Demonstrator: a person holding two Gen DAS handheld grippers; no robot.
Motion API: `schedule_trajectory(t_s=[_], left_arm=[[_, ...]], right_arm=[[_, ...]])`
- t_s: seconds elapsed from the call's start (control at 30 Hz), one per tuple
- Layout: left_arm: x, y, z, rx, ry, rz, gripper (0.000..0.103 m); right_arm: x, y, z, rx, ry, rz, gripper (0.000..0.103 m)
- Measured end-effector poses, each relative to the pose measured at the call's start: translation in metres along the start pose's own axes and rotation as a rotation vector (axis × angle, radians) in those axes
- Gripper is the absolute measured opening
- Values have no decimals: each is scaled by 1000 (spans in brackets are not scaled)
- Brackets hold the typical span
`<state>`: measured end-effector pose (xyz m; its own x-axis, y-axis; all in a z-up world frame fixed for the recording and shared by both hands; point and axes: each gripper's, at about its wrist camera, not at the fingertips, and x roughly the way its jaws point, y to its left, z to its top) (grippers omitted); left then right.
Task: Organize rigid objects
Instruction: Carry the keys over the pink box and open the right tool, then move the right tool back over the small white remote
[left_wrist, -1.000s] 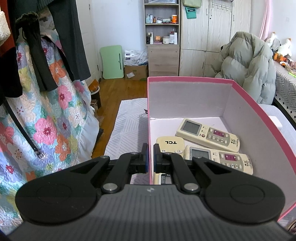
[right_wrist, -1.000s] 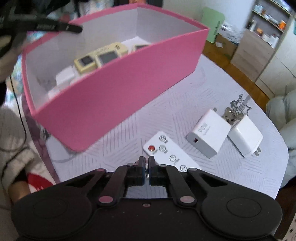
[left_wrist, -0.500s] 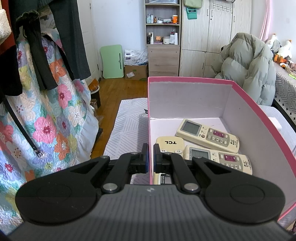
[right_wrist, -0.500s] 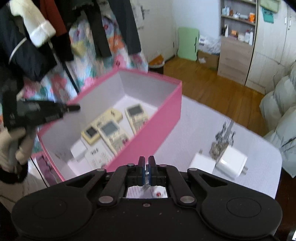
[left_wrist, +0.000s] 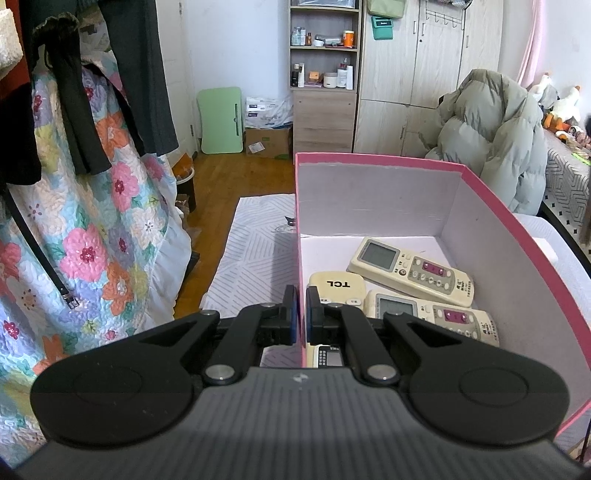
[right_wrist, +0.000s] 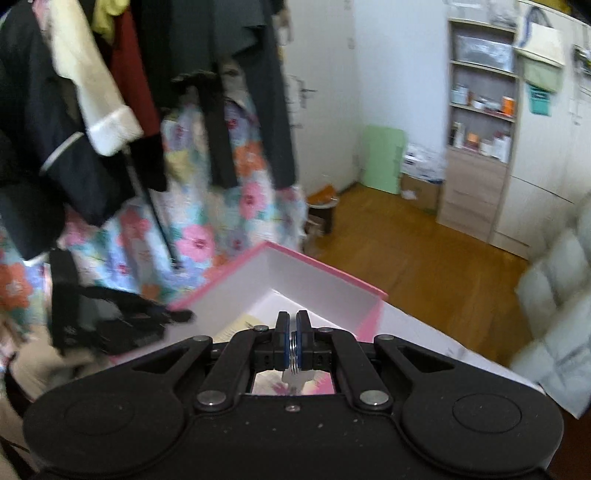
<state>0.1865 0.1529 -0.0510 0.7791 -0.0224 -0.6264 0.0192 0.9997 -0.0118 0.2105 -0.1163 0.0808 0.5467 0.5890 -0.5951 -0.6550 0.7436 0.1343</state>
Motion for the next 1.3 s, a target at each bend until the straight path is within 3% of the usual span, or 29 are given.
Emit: schedule_trajectory(t_s=[0.17, 0.3, 0.63, 0.67, 0.83, 1.0, 1.13, 1.3], left_arm=[[-1, 1, 1, -1, 1, -5, 4], [-1, 4, 1, -3, 1, -13, 4], [-1, 5, 1, -7, 1, -20, 4], [-1, 6, 2, -11, 3, -24, 4], [-1, 7, 2, -12, 6, -29, 4], [-2, 5, 2, -8, 4, -24, 4], [-1, 6, 2, -2, 6, -25, 4], [-1, 8, 2, -9, 7, -29, 4]], right_arm=[[29, 15, 4, -9, 56, 81, 4], [65, 20, -10, -8, 160, 115, 4], [136, 14, -27, -91, 329, 47, 6], [138, 11, -26, -79, 323, 30, 11], [112, -6, -9, 11, 275, 66, 13], [67, -21, -8, 64, 224, 24, 18], [40, -36, -21, 100, 225, -2, 28], [31, -52, -51, 148, 274, 11, 31]])
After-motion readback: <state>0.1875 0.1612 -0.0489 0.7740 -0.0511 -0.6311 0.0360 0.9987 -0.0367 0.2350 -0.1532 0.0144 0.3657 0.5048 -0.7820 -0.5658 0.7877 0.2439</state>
